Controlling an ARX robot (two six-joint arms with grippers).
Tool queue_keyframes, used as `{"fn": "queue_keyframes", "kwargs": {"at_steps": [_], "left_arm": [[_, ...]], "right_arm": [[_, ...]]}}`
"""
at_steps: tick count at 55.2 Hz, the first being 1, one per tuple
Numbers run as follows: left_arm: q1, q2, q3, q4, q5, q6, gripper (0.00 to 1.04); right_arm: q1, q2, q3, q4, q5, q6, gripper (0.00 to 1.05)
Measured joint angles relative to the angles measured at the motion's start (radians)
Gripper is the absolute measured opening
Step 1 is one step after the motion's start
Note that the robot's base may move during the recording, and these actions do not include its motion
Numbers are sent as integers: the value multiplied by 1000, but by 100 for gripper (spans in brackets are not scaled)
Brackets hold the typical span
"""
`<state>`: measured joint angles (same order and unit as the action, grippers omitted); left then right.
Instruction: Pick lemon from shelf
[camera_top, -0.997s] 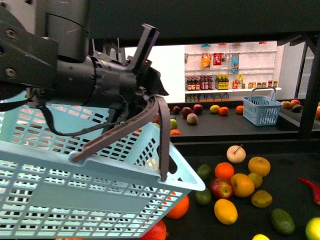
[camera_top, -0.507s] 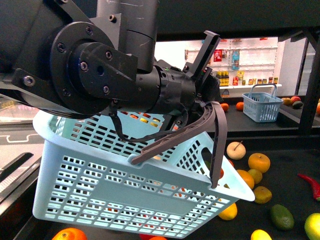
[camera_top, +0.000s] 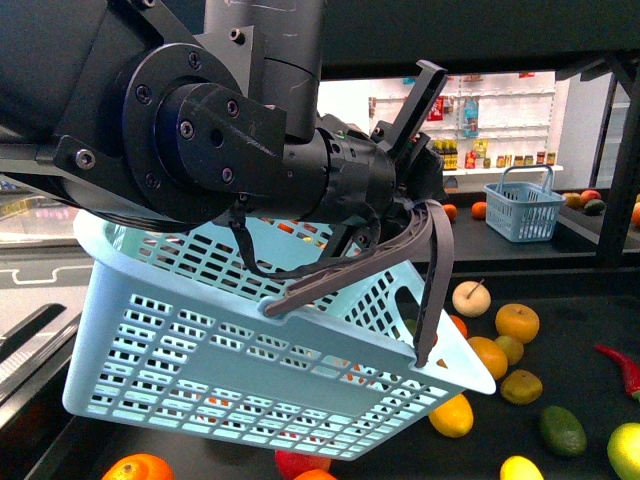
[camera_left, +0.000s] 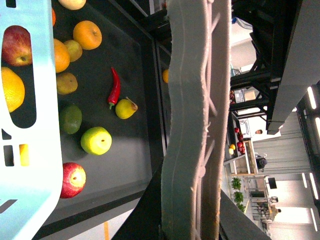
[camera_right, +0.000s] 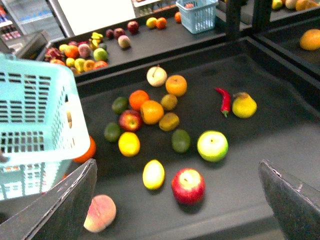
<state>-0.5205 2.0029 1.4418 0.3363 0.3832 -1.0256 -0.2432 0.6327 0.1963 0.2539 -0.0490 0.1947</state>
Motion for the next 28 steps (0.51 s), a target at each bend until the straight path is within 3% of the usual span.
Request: {"fn": "queue_keyframes", "kwargs": {"at_steps": [5, 8, 21, 28], "left_arm": [[0, 0, 0, 0, 3, 0, 10], [0, 0, 0, 0, 2, 0, 10], [0, 0, 1, -1, 0, 4, 10], [0, 0, 1, -1, 3, 4, 10]], "right_arm": [[-83, 414, 194, 163, -117, -16, 97], [-105, 665, 349, 124, -172, -24, 97], [-70, 1254, 758, 41, -170, -160, 97], [-2, 1509, 959, -37, -107, -234, 97]]}}
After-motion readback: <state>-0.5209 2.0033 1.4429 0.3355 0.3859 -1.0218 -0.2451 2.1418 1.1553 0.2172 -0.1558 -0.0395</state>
